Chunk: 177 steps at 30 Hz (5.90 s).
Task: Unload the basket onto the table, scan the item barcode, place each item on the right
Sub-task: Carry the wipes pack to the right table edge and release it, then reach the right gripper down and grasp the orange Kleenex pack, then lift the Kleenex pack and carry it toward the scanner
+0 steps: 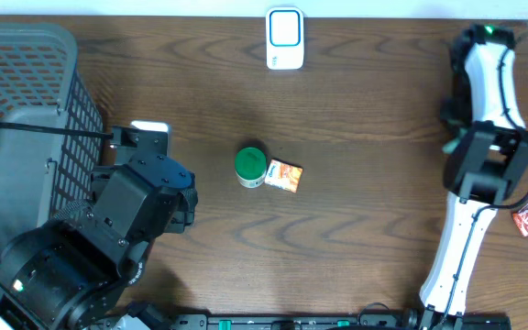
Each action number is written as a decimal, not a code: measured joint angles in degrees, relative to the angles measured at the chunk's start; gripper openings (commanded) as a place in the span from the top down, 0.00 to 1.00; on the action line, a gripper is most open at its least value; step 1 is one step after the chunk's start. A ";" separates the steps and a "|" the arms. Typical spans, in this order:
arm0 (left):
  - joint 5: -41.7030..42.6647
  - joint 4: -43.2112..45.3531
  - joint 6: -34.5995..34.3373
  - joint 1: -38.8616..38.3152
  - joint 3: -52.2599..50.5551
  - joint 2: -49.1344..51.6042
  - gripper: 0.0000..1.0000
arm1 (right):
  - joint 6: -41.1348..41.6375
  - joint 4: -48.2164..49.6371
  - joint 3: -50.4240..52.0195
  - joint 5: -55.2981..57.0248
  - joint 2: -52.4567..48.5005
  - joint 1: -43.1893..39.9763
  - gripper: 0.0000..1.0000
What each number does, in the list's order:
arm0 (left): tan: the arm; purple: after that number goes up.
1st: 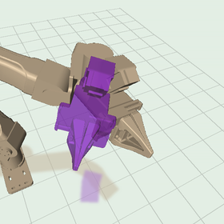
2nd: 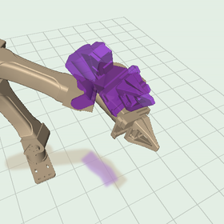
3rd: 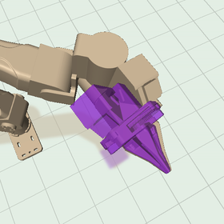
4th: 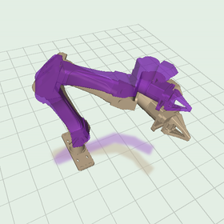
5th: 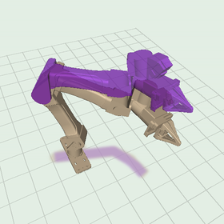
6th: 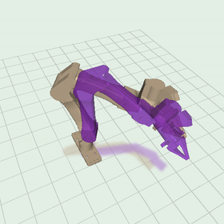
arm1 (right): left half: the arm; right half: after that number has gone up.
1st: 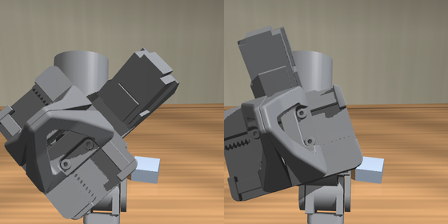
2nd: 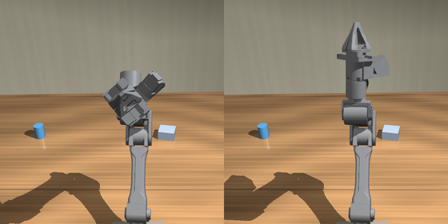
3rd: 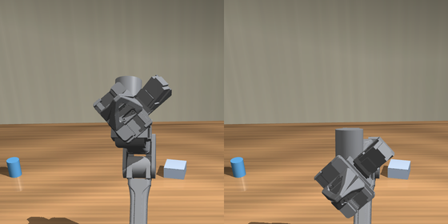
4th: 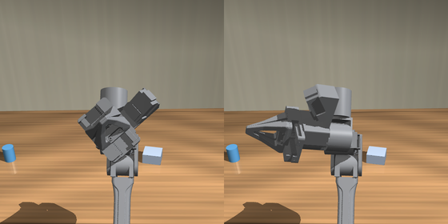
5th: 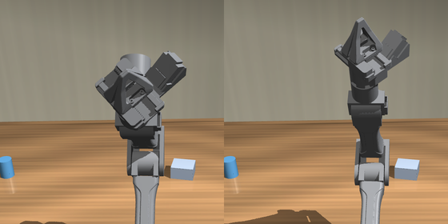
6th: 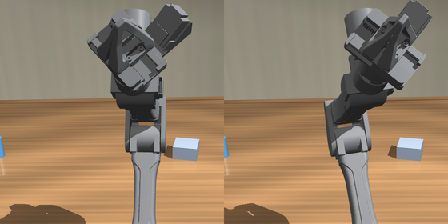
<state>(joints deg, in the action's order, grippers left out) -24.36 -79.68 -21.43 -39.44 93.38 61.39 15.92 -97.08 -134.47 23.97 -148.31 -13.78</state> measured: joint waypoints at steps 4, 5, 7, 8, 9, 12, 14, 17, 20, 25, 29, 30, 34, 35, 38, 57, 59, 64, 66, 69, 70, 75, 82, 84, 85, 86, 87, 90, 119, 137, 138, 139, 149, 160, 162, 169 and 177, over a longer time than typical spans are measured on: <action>0.00 0.00 0.00 0.00 0.00 0.00 0.25 | 2.73 1.49 4.22 4.04 0.00 -4.90 0.97; 0.00 0.00 -0.02 0.00 0.00 0.00 0.25 | 3.19 2.21 4.72 4.68 0.00 -6.14 0.97; 0.00 0.00 -0.02 0.00 0.00 0.00 0.25 | 3.91 3.30 5.40 5.73 0.00 -8.76 0.84; 0.00 0.00 -0.02 0.00 0.00 0.00 0.25 | 4.35 3.72 5.57 6.25 0.00 -10.43 0.81; 0.00 0.00 -0.02 0.00 0.00 0.00 0.25 | 4.52 4.00 5.66 6.45 0.00 -11.74 0.78; 0.00 -0.02 -0.02 0.00 0.00 0.00 0.25 | 5.11 5.03 5.66 4.26 0.00 -16.52 0.69; 0.00 0.00 -0.02 0.00 0.00 0.00 0.25 | 4.76 4.98 5.42 1.77 0.00 -18.43 0.57; 0.00 0.00 -0.02 0.00 0.00 0.00 0.25 | 3.91 4.98 4.28 -2.21 0.20 -19.47 0.01; 0.00 0.00 -0.02 0.00 0.00 0.00 0.25 | 2.14 4.98 0.90 -6.91 1.38 -18.60 0.01; 0.00 0.00 -0.02 0.00 0.00 0.00 0.25 | 0.55 4.94 -4.48 -12.55 8.96 -15.32 0.43; 0.00 0.00 -0.02 0.00 0.00 0.00 0.25 | 0.00 3.78 -6.08 -18.40 18.34 -12.22 0.84; 0.02 -0.02 -0.02 0.00 0.00 0.00 0.25 | -0.11 3.19 -6.45 -20.13 20.48 -11.17 0.83; 0.00 0.00 -0.02 0.00 0.00 0.00 0.25 | -1.95 0.07 -7.23 -25.70 25.24 -5.62 0.01; 0.00 0.00 -0.02 0.00 0.00 0.00 0.25 | -3.02 -0.04 -7.23 -27.04 25.49 -3.58 0.01; 0.00 0.00 -0.02 0.00 0.00 0.00 0.25 | -7.80 0.07 -6.71 -31.04 25.07 2.86 0.01; 0.02 0.00 -0.02 0.00 0.00 0.00 0.25 | -3.39 13.20 16.33 -40.41 24.81 34.69 0.01; 0.02 0.00 0.00 0.00 0.00 0.00 0.25 | 4.85 15.02 20.50 -39.98 24.81 36.92 0.01; 0.02 -0.02 -0.02 0.00 0.00 0.00 0.25 | 21.00 28.02 32.89 -39.45 24.61 41.29 0.01; 0.00 -0.02 -0.02 0.00 0.00 0.00 0.25 | 25.33 32.26 37.31 -39.26 24.59 42.45 0.01; 0.00 0.00 0.00 0.00 0.00 0.00 0.25 | 28.92 36.28 41.22 -39.08 24.50 43.17 0.01; 0.00 -0.02 -0.02 0.00 0.00 0.00 0.25 | 29.59 36.70 41.68 -38.99 24.48 43.19 0.01; 0.00 0.00 0.00 0.00 0.00 0.00 0.25 | 31.65 37.48 41.99 -37.05 24.48 43.17 0.01; 0.00 0.00 -0.02 0.00 0.00 0.00 0.25 | 32.30 39.67 42.01 -33.57 24.48 43.28 0.01; 0.00 0.00 0.00 0.00 0.00 0.00 0.25 | 32.76 39.98 42.01 -33.00 24.44 43.60 0.01; 0.02 0.00 0.00 0.00 0.00 0.00 0.25 | 33.18 39.89 42.01 -32.87 24.39 43.91 0.01; 0.00 0.00 -0.02 0.00 0.00 0.00 0.25 | 33.66 39.82 42.01 -32.63 24.28 44.13 0.01; 0.00 0.00 -0.02 0.00 0.00 0.00 0.25 | 34.27 39.71 42.01 -32.48 24.17 44.54 0.01; 0.00 0.00 -0.02 0.00 0.00 0.00 0.25 | 36.50 39.69 42.01 -32.06 23.85 45.81 0.03; 0.00 0.00 -0.02 0.00 0.00 0.00 0.25 | 40.22 37.73 42.01 -25.68 23.43 48.43 0.39; 0.00 -0.02 0.00 0.00 0.00 0.00 0.25 | 18.10 27.12 42.03 -43.60 23.43 40.57 0.42; 0.00 0.00 -0.02 0.00 0.00 0.00 0.25 | 16.33 25.94 42.01 -44.68 23.43 39.63 0.42; 0.00 0.00 -0.02 0.00 0.00 0.00 0.25 | 13.07 23.69 42.05 -46.75 23.41 37.92 0.42; 0.00 0.00 -0.02 0.00 0.00 0.00 0.25 | -1.01 14.62 42.07 -55.54 23.41 29.66 0.42; 0.00 0.00 0.00 0.00 0.00 0.00 0.25 | -7.76 9.75 42.07 -60.76 23.41 28.44 0.42; 0.00 0.00 -0.02 0.00 0.00 0.00 0.25 | -8.17 10.60 42.07 -60.87 23.39 28.44 0.42; 0.00 0.00 -0.02 0.00 0.00 0.00 0.25 | -8.98 19.58 42.10 -61.33 23.26 28.44 0.46; 0.00 0.00 -0.02 0.00 0.00 0.00 0.25 | -9.01 27.80 39.41 -60.17 23.06 28.44 0.47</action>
<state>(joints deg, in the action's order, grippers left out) -24.36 -79.68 -21.45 -39.44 93.38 61.39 6.92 -69.28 -95.07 -36.21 -125.25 14.66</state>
